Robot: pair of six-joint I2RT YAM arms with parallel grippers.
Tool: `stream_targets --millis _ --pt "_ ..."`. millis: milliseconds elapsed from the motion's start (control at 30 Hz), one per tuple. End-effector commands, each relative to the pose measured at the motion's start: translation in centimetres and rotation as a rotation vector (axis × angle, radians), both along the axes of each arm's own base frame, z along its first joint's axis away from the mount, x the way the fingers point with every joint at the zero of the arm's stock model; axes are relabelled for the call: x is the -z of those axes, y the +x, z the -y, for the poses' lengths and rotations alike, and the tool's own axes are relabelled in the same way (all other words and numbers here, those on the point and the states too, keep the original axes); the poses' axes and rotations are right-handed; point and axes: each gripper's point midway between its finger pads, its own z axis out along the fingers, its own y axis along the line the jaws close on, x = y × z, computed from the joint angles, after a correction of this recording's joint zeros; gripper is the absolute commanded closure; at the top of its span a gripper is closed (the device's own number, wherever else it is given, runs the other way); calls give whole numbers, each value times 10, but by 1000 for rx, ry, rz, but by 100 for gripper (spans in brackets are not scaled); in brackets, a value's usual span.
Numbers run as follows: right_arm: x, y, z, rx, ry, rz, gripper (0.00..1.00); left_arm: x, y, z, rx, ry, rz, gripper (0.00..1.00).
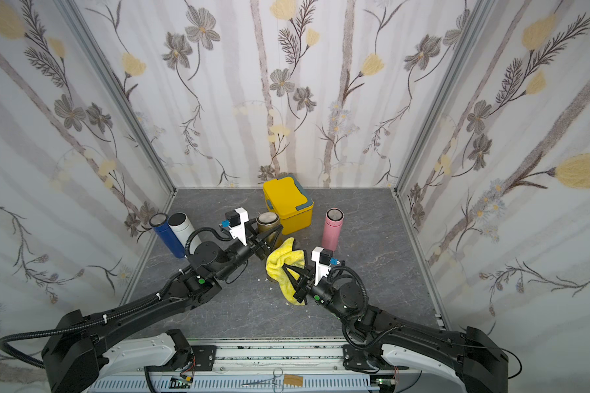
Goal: Wipe the surface of the thermos
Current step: Wipe the dirt from the surface of the thermos.
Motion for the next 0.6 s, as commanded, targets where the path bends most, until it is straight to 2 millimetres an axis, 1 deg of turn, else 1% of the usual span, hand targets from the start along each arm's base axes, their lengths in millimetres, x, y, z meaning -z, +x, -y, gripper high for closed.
stream_targets --millis 0,33,100,200,267,300,333,367,433,467,533,567 --pt "28 8 -8 31 -112 -43 100 11 18 -10 -97 -16 -136 100" --pt "38 10 -11 36 -130 -61 100 9 20 -10 -109 -13 -152 100" --pt "60 12 -17 31 -159 -98 100 13 29 -15 -166 -6 -230 100" --pt "91 8 -24 24 -206 -134 100 15 36 -20 -224 9 -297 100" --pt "103 7 -26 26 -227 -153 100 16 39 -26 -260 -24 -324 100" --pt "104 7 -29 22 -234 -154 100 15 39 -30 -273 -50 -341 100" --pt "99 7 -31 16 -235 -148 100 15 39 -30 -275 -64 -354 100" --pt "89 6 -35 8 -235 -128 100 14 39 -33 -284 -80 -372 100" --pt "66 5 -41 5 -229 -80 100 14 40 -35 -301 -90 -400 100" --pt "49 5 -44 8 -222 -48 100 13 39 -38 -320 -93 -410 100" --pt "28 7 -46 20 -207 -14 100 13 39 -47 -380 -107 -427 100" --pt "21 9 -46 35 -202 -5 100 14 39 -53 -413 -114 -436 100"
